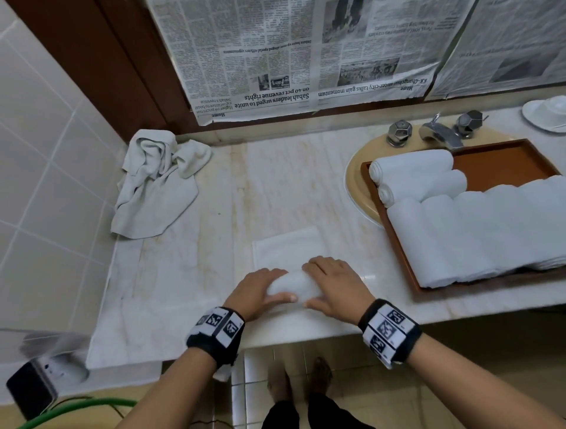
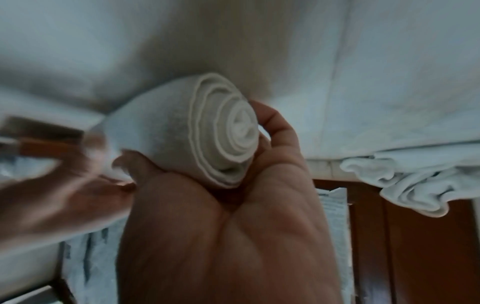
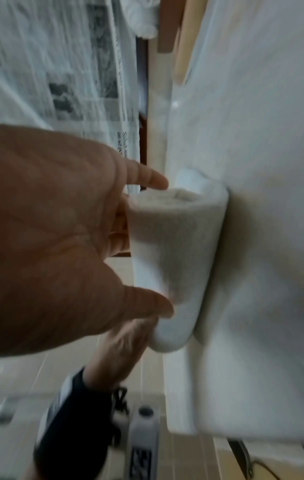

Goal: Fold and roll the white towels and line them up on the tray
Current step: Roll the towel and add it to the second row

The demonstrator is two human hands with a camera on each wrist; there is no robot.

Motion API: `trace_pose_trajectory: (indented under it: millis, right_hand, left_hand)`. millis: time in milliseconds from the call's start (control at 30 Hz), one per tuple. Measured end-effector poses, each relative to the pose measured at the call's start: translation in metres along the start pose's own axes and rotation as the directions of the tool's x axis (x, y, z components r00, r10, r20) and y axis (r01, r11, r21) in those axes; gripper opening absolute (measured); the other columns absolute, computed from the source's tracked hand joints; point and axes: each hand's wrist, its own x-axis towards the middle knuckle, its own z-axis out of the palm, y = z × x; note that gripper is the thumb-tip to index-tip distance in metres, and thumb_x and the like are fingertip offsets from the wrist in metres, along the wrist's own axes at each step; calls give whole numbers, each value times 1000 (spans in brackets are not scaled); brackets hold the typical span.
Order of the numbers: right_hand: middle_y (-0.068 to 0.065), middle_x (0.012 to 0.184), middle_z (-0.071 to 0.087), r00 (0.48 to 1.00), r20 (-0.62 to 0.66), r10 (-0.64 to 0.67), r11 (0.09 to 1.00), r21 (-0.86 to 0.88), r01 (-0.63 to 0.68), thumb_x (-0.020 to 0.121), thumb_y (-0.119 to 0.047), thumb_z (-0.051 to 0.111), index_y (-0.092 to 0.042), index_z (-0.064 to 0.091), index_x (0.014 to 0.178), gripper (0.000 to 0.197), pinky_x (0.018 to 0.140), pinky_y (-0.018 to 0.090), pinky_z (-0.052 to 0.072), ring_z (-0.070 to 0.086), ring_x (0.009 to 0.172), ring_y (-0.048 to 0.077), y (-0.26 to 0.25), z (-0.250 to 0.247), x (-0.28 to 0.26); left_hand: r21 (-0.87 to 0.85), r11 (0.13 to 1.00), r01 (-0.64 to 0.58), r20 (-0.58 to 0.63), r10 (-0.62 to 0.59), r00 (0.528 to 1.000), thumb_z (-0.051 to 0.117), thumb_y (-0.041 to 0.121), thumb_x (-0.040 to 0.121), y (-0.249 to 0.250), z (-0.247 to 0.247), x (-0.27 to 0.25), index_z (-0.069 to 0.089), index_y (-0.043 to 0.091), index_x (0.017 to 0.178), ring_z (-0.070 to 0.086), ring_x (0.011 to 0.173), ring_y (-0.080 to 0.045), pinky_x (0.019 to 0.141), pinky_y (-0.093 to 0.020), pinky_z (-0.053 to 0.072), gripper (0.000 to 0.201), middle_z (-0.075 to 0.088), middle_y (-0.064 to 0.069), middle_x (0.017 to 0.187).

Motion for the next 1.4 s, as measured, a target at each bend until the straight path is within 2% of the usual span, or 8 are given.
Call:
trace_pose_trajectory:
  millis: [167, 333, 500, 600, 733, 867, 1067, 1400]
  right_hand:
    - [-1, 126, 52, 984, 168, 52, 984, 158, -79, 81, -59, 68, -21, 50, 134, 68, 94, 35, 41, 49, 115, 20, 2, 0, 8]
    - [6, 109, 63, 955, 295, 32, 897, 413, -158, 81, -51, 74, -9, 67, 109, 51, 91, 39, 42, 55, 101, 22, 14, -22, 21]
    - [2, 141, 44, 996, 79, 33, 999, -27, -31, 82, -63, 61, -19, 43, 141, 75, 103, 41, 36, 44, 125, 25, -2, -8, 4]
    - [3, 136, 48, 998, -17, -54, 995, -79, 53, 77, -49, 69, -17, 44, 138, 73, 96, 40, 41, 49, 120, 27, -5, 7, -4]
    - [-1, 130, 51, 985, 172, 18, 986, 159, -46, 85, -50, 66, -22, 51, 135, 59, 98, 37, 39, 47, 119, 21, 8, -3, 19]
    - [2, 126, 48, 952, 303, 49, 951, 276, -137, 80, -54, 71, -22, 59, 125, 57, 101, 42, 39, 42, 121, 24, 14, -17, 38]
    - [3, 135, 47, 996, -82, -15, 998, -57, 10, 77, -56, 59, -19, 44, 139, 74, 93, 43, 43, 46, 124, 27, -3, 3, 9]
    - [-1, 128, 45, 931, 350, 107, 960, 206, -188, 77, -63, 70, -25, 55, 125, 63, 101, 46, 35, 39, 121, 23, 18, -24, 51]
  left_hand:
    - [-94, 996, -9, -63, 3, 998, 69, 65, 79, 0, 3, -5, 43, 41, 141, 46, 123, -10, 102, -27, 37, 71, 47, 11, 140]
    - [168, 985, -45, -204, 79, 976, 72, 67, 71, -8, 22, -16, 45, 38, 138, 38, 118, -14, 97, -36, 39, 78, 40, 13, 134]
    - [-44, 996, 81, 38, -79, 996, 80, 59, 71, 2, -2, -4, 57, 33, 130, 49, 114, -15, 97, -31, 42, 68, 54, 7, 122]
    - [-90, 989, 119, 123, -107, 987, 82, 56, 71, 1, -10, 2, 56, 32, 132, 50, 120, -16, 99, -30, 41, 70, 54, 5, 129]
    - [-49, 998, 27, -107, -33, 994, 81, 57, 71, -3, 6, -8, 40, 37, 145, 29, 126, -13, 106, -33, 32, 87, 31, 14, 141]
    - [-30, 999, -42, -183, 36, 982, 71, 61, 67, -7, 8, -8, 51, 36, 136, 41, 122, -15, 106, -35, 35, 76, 46, 12, 133]
    - [-182, 972, 151, 75, -140, 987, 85, 50, 70, -3, -27, 17, 64, 35, 125, 57, 111, -9, 89, -22, 44, 61, 61, 10, 122]
    - [147, 988, 44, -70, -34, 997, 77, 62, 70, 3, -9, 7, 33, 36, 148, 22, 139, -18, 108, -42, 36, 93, 27, 13, 152]
